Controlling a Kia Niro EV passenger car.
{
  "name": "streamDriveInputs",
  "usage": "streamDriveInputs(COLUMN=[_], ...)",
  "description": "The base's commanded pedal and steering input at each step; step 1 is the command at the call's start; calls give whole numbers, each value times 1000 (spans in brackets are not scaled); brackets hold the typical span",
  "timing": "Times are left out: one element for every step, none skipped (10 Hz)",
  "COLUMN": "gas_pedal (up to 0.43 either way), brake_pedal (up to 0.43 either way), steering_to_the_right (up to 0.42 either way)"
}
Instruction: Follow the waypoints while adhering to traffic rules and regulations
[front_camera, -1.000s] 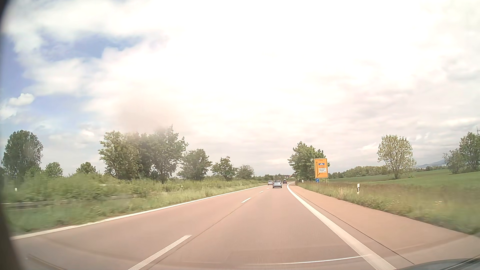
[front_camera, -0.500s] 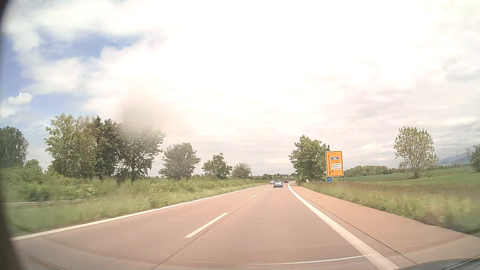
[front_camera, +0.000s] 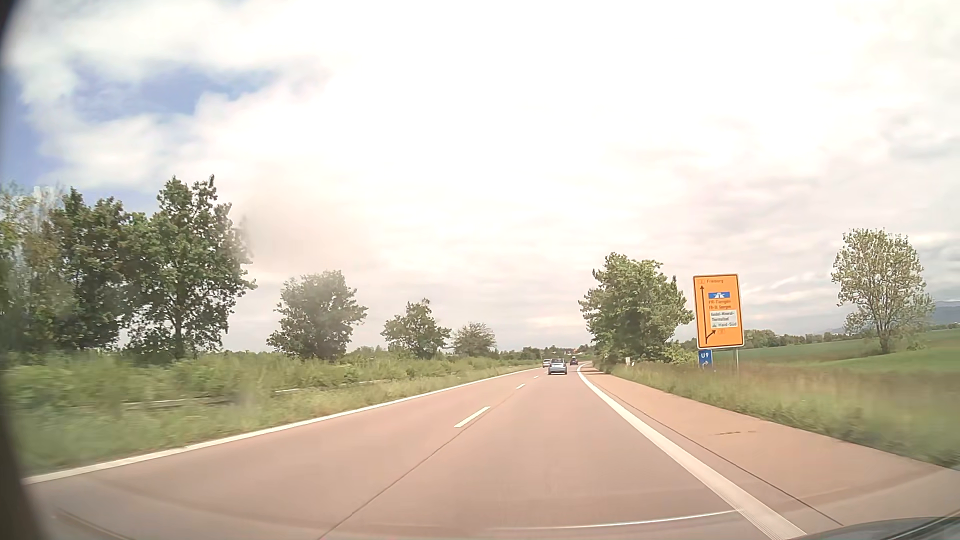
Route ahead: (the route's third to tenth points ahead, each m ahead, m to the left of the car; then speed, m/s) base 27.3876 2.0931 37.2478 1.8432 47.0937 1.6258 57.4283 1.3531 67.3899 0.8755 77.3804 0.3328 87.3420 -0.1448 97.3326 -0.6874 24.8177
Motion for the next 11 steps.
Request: streamDriveInputs(gas_pedal=[240,240,240,240,240,240,240,240,240,240,240], brake_pedal=[0,0,0,0,0,0,0,0,0,0,0], steering_to_the_right=[3,3,3,3,3,3,3,3,3,3,3])
